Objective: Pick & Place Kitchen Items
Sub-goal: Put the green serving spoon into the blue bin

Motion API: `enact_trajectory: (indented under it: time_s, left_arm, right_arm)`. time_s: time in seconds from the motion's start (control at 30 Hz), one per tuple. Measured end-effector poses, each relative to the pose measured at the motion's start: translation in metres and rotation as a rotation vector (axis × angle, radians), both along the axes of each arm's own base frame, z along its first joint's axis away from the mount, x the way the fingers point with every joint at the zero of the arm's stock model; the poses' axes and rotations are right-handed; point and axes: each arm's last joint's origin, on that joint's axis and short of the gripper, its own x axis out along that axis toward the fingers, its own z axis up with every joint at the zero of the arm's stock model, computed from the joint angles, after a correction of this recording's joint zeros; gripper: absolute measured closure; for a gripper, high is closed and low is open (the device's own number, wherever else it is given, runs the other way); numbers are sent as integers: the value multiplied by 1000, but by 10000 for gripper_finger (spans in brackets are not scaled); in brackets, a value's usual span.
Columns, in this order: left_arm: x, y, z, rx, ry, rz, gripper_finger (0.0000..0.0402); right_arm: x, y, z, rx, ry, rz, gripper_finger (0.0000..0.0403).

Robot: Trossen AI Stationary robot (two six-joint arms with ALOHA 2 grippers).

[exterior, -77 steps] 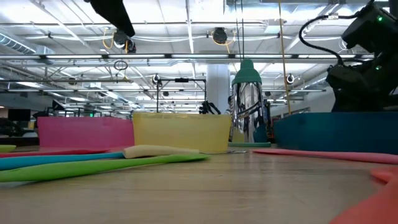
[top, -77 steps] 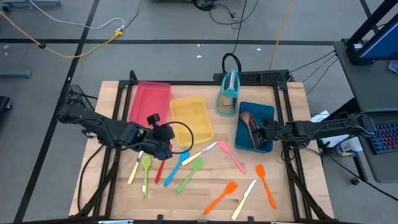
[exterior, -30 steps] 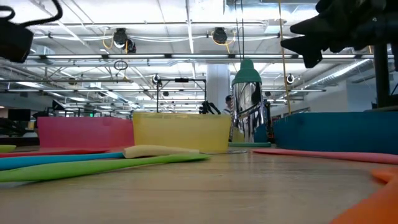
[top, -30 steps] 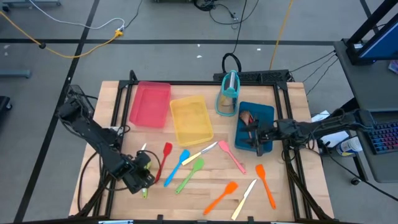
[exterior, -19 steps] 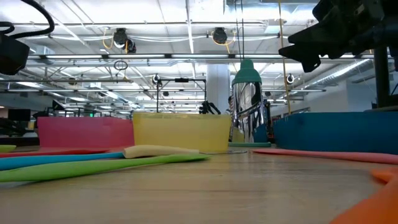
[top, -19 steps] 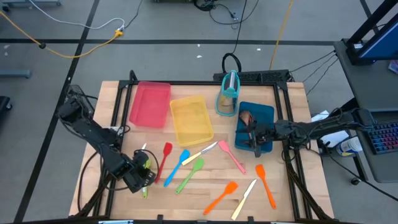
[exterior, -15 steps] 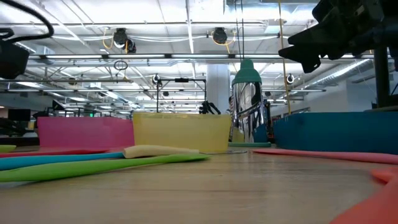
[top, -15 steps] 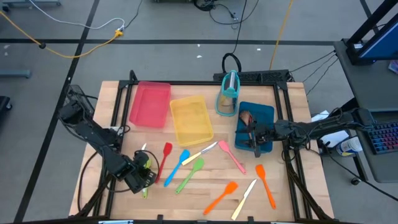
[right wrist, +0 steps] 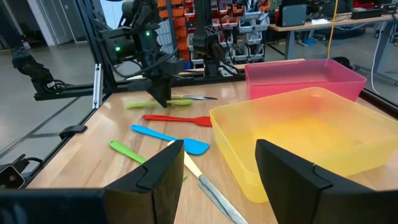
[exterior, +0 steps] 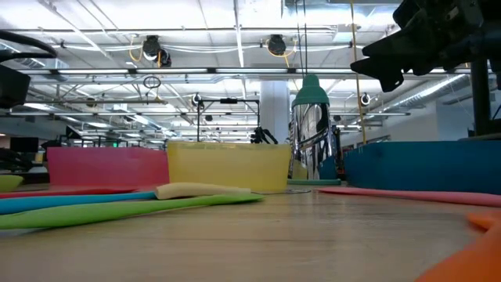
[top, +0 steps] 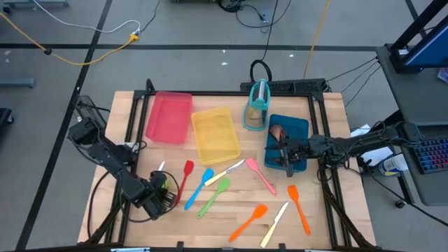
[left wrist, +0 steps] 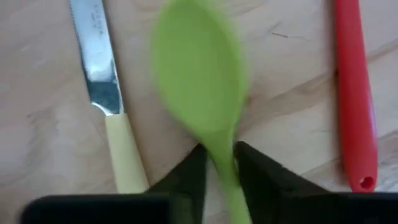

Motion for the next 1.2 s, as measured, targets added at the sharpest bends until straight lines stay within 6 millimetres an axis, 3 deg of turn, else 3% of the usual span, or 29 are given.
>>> enact_trajectory:
  time_s: [0.07, 0.3, 0.57, 0.87, 1.03, 1.2]
  left_arm:
    - [0, 0, 0, 4, -1, 0, 369]
    - [12, -5, 11, 96, -130, -27, 365]
    - [53, -15, 61, 393, -477, -201, 369]
    - [115, 0, 102, 678, -649, -421, 367]
    - [151, 19, 123, 676, -793, -614, 362]
    - [173, 37, 134, 681, -930, -741, 366]
  right_arm:
    - [0, 0, 0, 0, 0, 0, 212]
    - [0, 0, 0, 0, 1, 0, 215]
    - [15, 2, -2, 43, -57, 2, 216]
    - [46, 12, -25, 97, -103, 46, 218]
    - [72, 23, -29, 101, -124, 116, 221]
    - [104, 40, -34, 77, -99, 171, 228]
